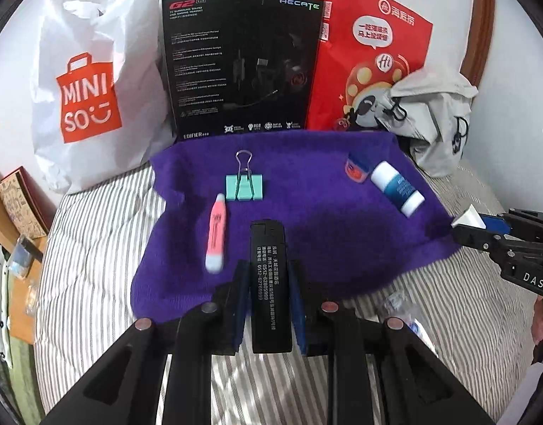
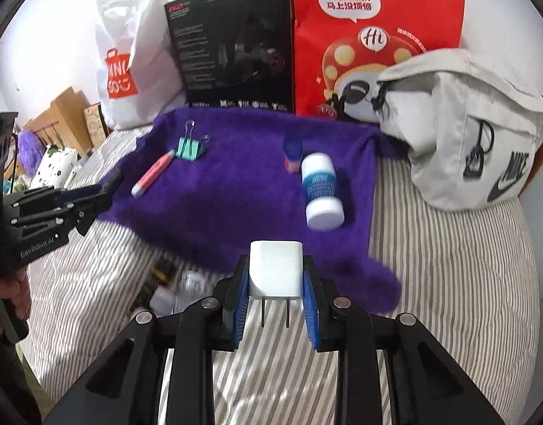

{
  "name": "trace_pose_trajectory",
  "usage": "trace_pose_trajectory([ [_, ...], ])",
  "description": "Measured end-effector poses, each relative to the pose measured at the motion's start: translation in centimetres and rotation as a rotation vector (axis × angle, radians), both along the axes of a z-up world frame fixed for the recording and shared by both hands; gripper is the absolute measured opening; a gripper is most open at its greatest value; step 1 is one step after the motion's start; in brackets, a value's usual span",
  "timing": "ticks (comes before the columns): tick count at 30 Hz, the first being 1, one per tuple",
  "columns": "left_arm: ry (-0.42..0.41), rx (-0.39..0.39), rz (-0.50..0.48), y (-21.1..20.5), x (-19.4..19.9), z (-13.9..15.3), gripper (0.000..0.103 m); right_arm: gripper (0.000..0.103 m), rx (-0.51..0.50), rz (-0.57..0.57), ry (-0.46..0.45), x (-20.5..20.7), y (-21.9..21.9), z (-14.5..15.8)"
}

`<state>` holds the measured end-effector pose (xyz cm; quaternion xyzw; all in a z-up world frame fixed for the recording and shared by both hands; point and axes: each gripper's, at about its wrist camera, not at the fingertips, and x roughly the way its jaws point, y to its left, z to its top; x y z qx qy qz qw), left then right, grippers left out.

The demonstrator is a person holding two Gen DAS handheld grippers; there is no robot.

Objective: Organize rigid objects
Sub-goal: 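Carry the black case and charger plug in both grippers toward the purple towel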

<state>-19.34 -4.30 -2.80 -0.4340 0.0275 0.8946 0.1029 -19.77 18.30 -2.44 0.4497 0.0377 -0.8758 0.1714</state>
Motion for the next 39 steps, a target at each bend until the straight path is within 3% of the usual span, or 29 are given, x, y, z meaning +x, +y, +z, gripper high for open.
trace_pose_trajectory([
  [6, -0.013, 0.003, -0.002, 0.3, -2.7, -0.9, 0.021, 0.027, -0.017, 0.006, -0.013, -3.0, -0.8, -0.7],
  [16, -0.068, 0.015, 0.005, 0.5, -6.7, -4.3, 0.021, 0.027, 0.01, 0.025, -0.077, -7.5, -2.4, -4.5],
  [26, -0.092, 0.017, 0.0, 0.2, -8.0, -6.3, 0.021, 0.027, 0.038, 0.055, -0.085, -8.2, -3.4, -6.5],
  [39, -0.059, -0.082, -0.051, 1.2, -7.7, -6.4, 0.022, 0.028, 0.095, 0.116, -0.051, -7.8, -3.9, -6.9],
])
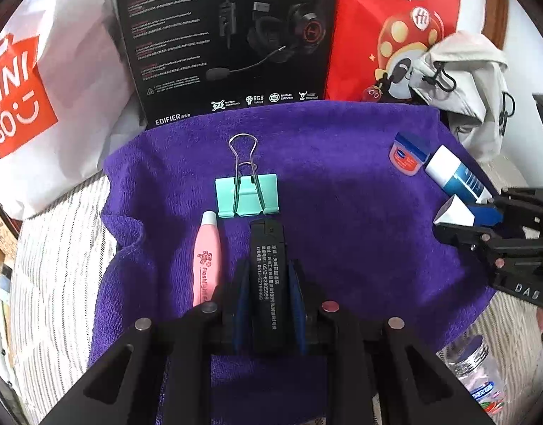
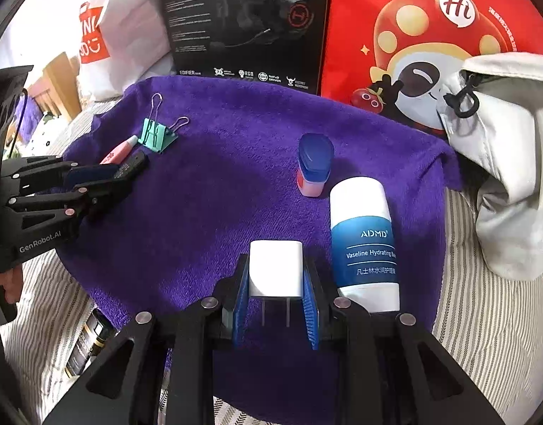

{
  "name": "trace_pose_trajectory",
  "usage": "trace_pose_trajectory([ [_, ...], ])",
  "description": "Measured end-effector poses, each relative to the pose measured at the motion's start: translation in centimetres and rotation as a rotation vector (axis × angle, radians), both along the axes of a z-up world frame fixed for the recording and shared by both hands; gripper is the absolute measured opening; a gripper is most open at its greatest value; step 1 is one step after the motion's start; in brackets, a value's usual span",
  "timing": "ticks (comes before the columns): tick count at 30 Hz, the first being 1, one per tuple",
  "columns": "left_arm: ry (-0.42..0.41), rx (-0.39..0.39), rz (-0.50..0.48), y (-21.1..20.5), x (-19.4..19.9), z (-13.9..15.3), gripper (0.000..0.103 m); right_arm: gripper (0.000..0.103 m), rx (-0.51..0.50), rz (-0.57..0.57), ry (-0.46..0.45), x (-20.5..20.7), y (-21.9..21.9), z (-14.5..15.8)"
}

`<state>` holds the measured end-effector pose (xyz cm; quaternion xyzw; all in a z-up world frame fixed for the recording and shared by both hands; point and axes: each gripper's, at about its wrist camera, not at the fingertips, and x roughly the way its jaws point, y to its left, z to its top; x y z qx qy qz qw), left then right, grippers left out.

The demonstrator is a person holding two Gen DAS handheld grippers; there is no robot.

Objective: Organize rigid objects
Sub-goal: 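Carry the black case and charger plug in both grippers toward the purple towel, then open both grippers to set the black case and charger plug on the towel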

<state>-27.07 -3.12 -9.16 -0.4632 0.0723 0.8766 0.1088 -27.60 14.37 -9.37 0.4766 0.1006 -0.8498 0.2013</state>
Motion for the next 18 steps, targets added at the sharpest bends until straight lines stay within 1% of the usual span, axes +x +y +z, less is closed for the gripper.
trace_pose_trajectory([
  [7, -0.004, -0.003, 0.007, 0.0, 0.0, 0.0, 0.022, 0.028, 0.002, 0.03, 0.007, 0.2, 0.1, -0.1],
  [9, -0.005, -0.01, 0.02, -0.1, 0.1, 0.0, 0.028, 0.029, -0.004, 0.038, -0.004, 0.3, 0.3, 0.0],
  [11, 0.0, -0.016, 0.029, -0.2, 0.2, 0.0, 0.032, 0.034, -0.006, 0.04, -0.013, 0.5, 0.4, 0.1],
  [14, -0.005, -0.003, 0.035, -0.4, 0.4, 0.0, 0.032, 0.036, -0.001, 0.026, -0.016, 1.0, 0.6, 0.2],
  [18, -0.011, -0.013, 0.033, -0.4, 0.7, 0.1, 0.032, 0.036, -0.012, -0.01, -0.026, 1.5, 1.2, 0.6],
])
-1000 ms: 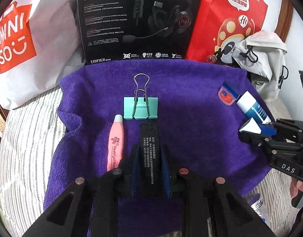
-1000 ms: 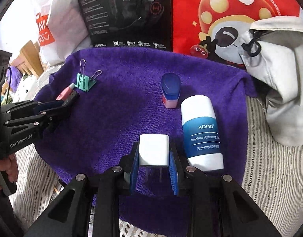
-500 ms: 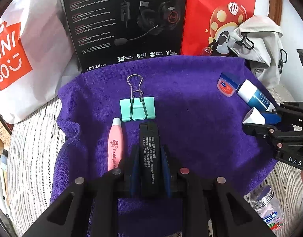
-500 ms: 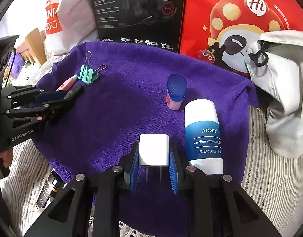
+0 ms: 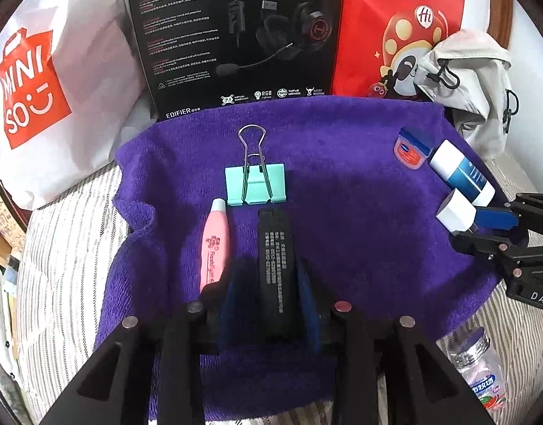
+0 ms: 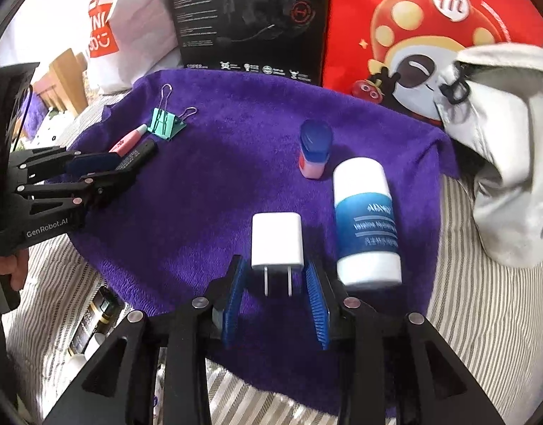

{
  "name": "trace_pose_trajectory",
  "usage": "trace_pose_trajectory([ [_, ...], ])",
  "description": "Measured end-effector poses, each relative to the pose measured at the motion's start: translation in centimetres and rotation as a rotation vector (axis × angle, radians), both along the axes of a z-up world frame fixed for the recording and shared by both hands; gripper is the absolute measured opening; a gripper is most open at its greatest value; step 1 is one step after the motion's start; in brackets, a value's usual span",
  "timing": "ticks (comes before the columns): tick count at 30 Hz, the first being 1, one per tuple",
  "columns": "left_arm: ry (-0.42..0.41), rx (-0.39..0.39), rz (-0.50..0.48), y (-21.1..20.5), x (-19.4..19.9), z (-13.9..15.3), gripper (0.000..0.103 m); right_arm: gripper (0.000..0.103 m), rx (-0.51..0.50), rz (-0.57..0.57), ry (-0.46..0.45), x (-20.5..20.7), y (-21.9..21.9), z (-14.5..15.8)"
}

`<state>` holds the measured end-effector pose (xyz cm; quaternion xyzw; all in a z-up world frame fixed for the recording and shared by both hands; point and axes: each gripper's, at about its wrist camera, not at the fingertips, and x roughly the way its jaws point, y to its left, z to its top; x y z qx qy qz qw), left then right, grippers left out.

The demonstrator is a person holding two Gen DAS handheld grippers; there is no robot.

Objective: Organize rigid objects
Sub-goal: 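Open both grippers to set the black case and charger plug on the towel, then grasp the black-and-gold Grand Reserve bottle with the left gripper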

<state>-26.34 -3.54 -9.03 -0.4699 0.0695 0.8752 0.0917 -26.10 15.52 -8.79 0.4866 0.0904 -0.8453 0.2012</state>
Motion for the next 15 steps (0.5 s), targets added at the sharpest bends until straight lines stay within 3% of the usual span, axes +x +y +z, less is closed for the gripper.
trace_pose_trajectory([
  [2, 0.005, 0.001, 0.004, 0.0, 0.3, 0.3, 0.032, 0.036, -0.012, -0.016, 0.0, 0.3, 0.3, 0.4],
  [4, 0.011, 0.001, 0.016, -0.1, 0.7, 0.6, 0.042, 0.039, -0.021, -0.034, 0.012, 0.8, 0.6, 1.0],
  [6, 0.031, -0.003, 0.021, -0.1, 1.3, 1.2, 0.06, 0.05, -0.025, -0.05, 0.023, 1.3, 0.9, 1.6],
  [9, 0.058, -0.018, 0.03, -0.1, 2.2, 2.1, 0.074, 0.061, -0.045, -0.083, 0.04, 2.1, 1.4, 2.7],
  [11, 0.072, -0.016, 0.038, -0.2, 2.8, 2.8, 0.081, 0.074, -0.061, -0.11, 0.046, 2.7, 1.7, 3.4],
  [15, 0.088, -0.009, 0.065, -0.3, 4.2, 4.2, 0.092, 0.091, -0.066, -0.147, 0.062, 3.8, 2.3, 4.3],
])
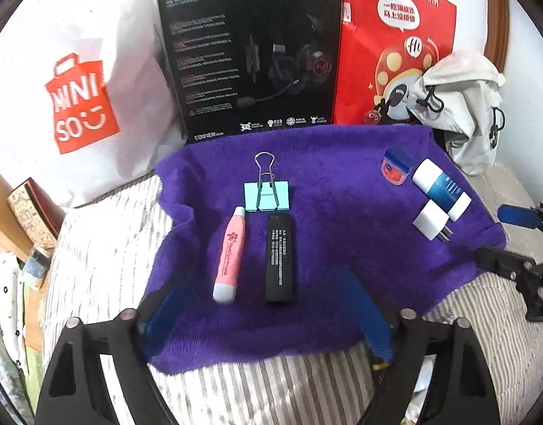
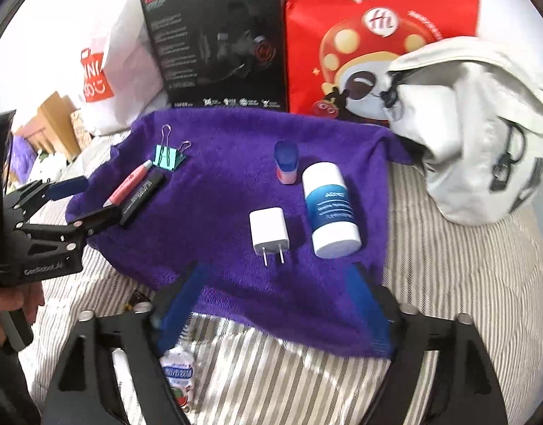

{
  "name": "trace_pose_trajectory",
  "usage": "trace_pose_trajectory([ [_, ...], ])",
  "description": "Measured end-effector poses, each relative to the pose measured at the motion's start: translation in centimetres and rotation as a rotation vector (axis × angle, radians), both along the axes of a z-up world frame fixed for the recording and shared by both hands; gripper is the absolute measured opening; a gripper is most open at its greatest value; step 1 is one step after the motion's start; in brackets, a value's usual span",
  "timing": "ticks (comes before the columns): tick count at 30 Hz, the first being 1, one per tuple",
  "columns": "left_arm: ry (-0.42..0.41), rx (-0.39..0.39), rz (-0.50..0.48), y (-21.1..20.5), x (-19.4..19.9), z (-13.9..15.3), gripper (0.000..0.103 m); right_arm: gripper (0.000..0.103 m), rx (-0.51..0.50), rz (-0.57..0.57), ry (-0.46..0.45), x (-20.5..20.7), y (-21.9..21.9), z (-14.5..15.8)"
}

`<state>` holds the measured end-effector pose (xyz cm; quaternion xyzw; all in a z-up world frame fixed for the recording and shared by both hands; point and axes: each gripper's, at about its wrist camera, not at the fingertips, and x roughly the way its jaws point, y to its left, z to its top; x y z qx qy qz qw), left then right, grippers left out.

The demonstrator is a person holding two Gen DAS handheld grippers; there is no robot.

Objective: Organize rigid objects
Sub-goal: 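Grasp the black-and-gold Grand Reserve bottle with the left gripper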

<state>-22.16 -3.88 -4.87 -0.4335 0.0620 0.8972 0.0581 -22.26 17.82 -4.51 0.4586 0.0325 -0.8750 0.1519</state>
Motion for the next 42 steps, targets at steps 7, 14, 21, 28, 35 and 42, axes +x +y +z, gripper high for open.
trace_pose_trajectory([
  [7, -0.007, 0.081, 0.047, -0.7, 2.8, 1.1, 0.103, 0.103, 0.005, -0.038, 0.002, 3.1, 0.7, 0.8],
  [14, -0.054, 0.052, 0.018, 0.7, 6.0, 0.0, 0.103, 0.103, -0.001, -0.06, -0.01, 6.8, 1.6, 0.7],
  [21, -0.115, 0.008, -0.014, 1.4, 8.0, -2.7, 0.103, 0.103, -0.022, -0.074, -0.053, 10.2, 2.8, 0.0],
  [28, -0.136, -0.022, -0.041, 2.3, 8.1, -4.6, 0.103, 0.103, -0.018, -0.071, -0.084, 12.4, 3.7, -1.0],
  [35, -0.143, -0.027, -0.046, 3.4, 7.8, -5.2, 0.103, 0.103, -0.036, -0.088, -0.105, 12.8, 4.8, -1.8],
  [42, -0.113, 0.014, -0.017, 3.3, 8.3, -5.7, 0.094, 0.103, -0.045, -0.074, -0.115, 12.6, 4.7, -2.4],
])
